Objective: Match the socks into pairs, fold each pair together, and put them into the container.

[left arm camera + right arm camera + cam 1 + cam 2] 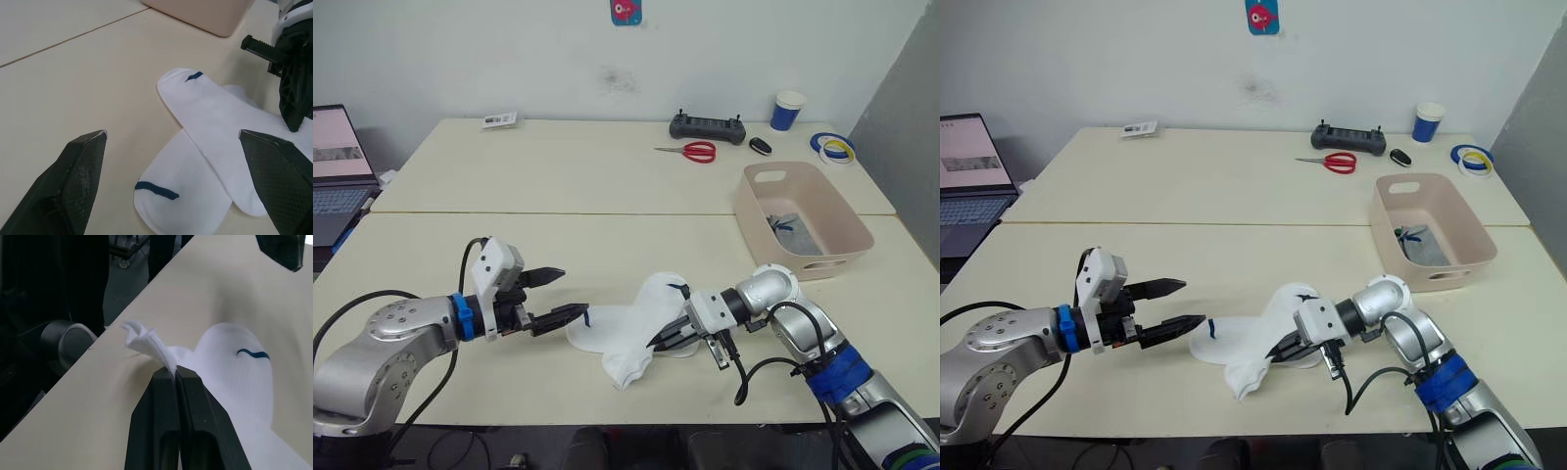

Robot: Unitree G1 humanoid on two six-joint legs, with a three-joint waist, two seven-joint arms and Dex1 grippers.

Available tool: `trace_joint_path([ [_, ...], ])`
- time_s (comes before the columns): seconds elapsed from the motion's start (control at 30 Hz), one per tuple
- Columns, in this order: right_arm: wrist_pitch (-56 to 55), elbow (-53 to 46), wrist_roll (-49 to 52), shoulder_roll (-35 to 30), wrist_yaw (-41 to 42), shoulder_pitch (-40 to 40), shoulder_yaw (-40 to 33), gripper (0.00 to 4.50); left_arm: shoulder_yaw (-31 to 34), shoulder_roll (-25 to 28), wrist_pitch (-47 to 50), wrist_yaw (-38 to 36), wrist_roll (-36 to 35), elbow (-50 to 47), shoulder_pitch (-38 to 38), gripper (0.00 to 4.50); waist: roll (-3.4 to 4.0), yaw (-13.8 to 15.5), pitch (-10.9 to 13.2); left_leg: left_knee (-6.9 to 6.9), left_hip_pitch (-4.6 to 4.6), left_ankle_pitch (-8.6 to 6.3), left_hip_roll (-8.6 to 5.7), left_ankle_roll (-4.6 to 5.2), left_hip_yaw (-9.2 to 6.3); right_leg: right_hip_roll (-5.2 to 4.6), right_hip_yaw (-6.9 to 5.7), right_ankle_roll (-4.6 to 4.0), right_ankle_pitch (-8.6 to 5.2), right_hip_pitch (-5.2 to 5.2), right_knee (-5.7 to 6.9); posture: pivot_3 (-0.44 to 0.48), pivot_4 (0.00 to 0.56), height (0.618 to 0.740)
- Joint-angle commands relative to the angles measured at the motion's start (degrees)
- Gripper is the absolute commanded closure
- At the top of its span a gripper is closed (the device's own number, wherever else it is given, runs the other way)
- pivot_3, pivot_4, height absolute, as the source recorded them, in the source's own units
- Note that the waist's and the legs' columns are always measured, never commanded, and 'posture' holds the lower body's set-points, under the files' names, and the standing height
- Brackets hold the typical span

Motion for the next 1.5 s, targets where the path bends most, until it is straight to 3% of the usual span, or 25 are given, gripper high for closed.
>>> trace_joint_path([
  [0.03,0.32,-3.58,1.73,-2.56,-0.85,0.81,-2.91,3.19,-2.21,0.97,-2.2,-1.45,1.98,-0.31,-1.49,0.0,0.0,0.03,0.0,0.0,-0.01,0.0,0.0,0.0,-0.01,0.01,0.0,0.0,0.0,0.0,-0.01,0.0,0.15,0.74],
  [0.17,5.06,-8.95,4.56,-7.05,-2.32,4.0,-6.24,1.83,-5.79,0.6,-5.41,-3.24,5.39,2.9,-5.05,0.0,0.0,0.48,0.0,-0.02,-0.04,0.0,-0.01,0.0,-0.01,0.01,0.0,0.0,-0.01,0.0,-0.05,0.0,0.15,0.74],
  [0.37,23.02,-18.36,9.07,-12.65,-10.9,12.66,-11.11,1.83,-16.97,-4.67,-14.34,-6.67,14.99,16.56,-20.34,0.0,-0.01,1.52,0.0,0.02,-0.07,0.0,-0.1,0.0,0.02,0.07,-0.02,0.01,0.0,0.0,-0.06,0.0,0.15,0.74],
  [0.57,33.43,-25.18,12.49,-11.41,-18.84,16.9,-12.32,1.83,-28.16,-14.87,-24.42,-8.69,26.55,36.34,-35.39,0.0,-0.04,1.26,0.0,0.1,-0.12,0.0,-0.17,0.01,0.11,0.07,0.03,0.07,0.03,0.0,-0.07,0.0,0.15,0.74],
  [0.9,40.07,-30.2,16.27,-11.48,-26.1,16.34,-16.1,1.83,-32.18,-28.36,-37.69,-9.19,35.48,60.3,-47.8,0.0,-0.06,1.19,0.01,0.09,-0.17,-0.01,-0.15,0.03,0.08,0.16,0.01,0.07,0.02,-0.03,-0.09,0.0,0.15,0.74],
  [1.0,40.67,-31.71,17.05,-11.97,-27.04,16.5,-16.44,1.78,-33.94,-30.81,-41.76,-9.56,38.56,65.66,-49.23,0.56,-0.06,1.14,0.01,0.08,-0.18,-0.01,-0.15,0.03,0.09,0.16,0.02,0.08,0.02,-0.03,-0.12,0.0,0.15,0.74],
  [1.17,41.3,-33.22,17.51,-13.67,-26.69,15.96,-15.68,1.78,-36.68,-31.43,-45.73,-12.47,43.3,70.47,-49.9,2.1,-0.07,1.15,0.01,0.07,-0.18,-0.01,-0.16,0.04,0.08,0.17,0.01,0.08,0.02,-0.03,-0.13,0.0,0.15,0.74],
  [1.5,39.36,-30.61,16.6,-14.8,-26.96,14.78,-16.27,1.78,-37.22,-31.95,-45.93,-13.83,46.65,72.88,-49.46,2.1,-0.09,1.12,-0.01,0.08,-0.13,-0.01,-0.15,0.04,0.08,0.19,0.01,0.09,0.02,0.0,-0.09,0.0,0.15,0.74],
])
